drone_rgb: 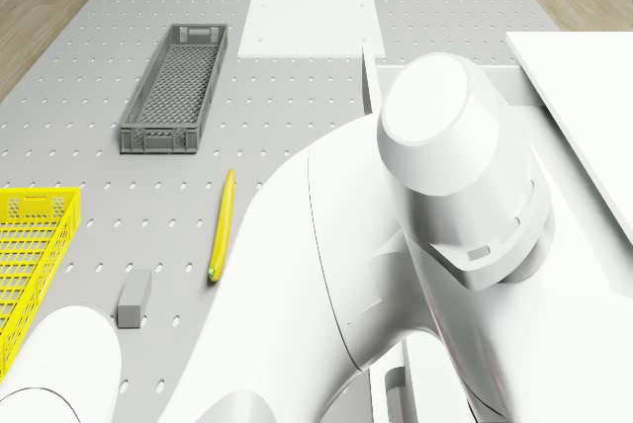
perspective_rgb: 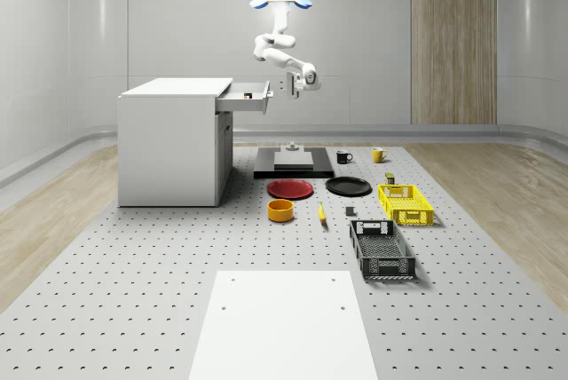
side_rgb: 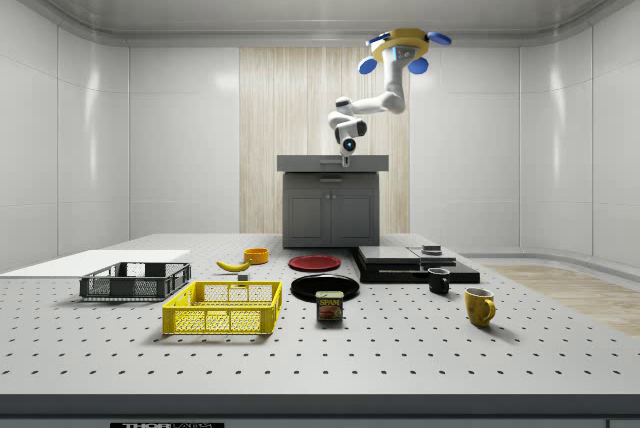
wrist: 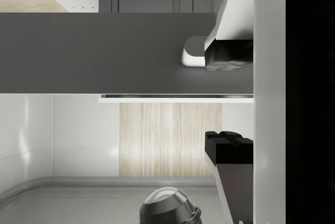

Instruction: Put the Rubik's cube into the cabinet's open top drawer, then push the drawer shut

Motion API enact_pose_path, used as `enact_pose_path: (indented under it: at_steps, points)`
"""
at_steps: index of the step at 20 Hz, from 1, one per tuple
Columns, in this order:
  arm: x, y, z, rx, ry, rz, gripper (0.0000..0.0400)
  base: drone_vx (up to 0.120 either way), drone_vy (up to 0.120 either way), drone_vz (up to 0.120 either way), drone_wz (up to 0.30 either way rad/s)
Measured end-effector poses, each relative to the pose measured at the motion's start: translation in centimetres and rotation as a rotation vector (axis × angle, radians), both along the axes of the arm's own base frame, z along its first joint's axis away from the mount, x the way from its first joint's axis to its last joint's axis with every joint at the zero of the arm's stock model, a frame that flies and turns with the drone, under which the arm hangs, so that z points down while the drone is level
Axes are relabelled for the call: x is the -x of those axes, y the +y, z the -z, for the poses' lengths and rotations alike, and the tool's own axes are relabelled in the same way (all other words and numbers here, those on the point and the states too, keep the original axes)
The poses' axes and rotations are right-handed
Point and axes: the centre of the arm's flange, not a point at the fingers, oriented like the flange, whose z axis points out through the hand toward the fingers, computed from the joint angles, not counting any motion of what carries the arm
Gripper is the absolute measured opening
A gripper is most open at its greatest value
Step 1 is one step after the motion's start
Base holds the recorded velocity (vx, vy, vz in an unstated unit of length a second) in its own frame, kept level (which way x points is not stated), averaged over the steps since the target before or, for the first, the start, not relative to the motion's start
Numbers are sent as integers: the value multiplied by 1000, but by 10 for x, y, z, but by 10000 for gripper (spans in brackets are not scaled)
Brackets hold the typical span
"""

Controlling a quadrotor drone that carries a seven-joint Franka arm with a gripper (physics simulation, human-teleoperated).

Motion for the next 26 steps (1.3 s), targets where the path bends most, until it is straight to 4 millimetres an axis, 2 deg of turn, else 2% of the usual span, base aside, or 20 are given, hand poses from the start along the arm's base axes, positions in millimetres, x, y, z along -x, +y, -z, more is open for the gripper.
enact_pose_path:
  at_steps: [3,8,16,26]
  points:
    - [0,0,0,2,0,0,127,0,-120,0,0]
    - [0,0,0,3,0,1,111,0,-112,0,0]
    - [0,0,0,4,0,1,106,0,0,0,0]
    - [0,0,0,4,0,1,105,-76,0,0,0]
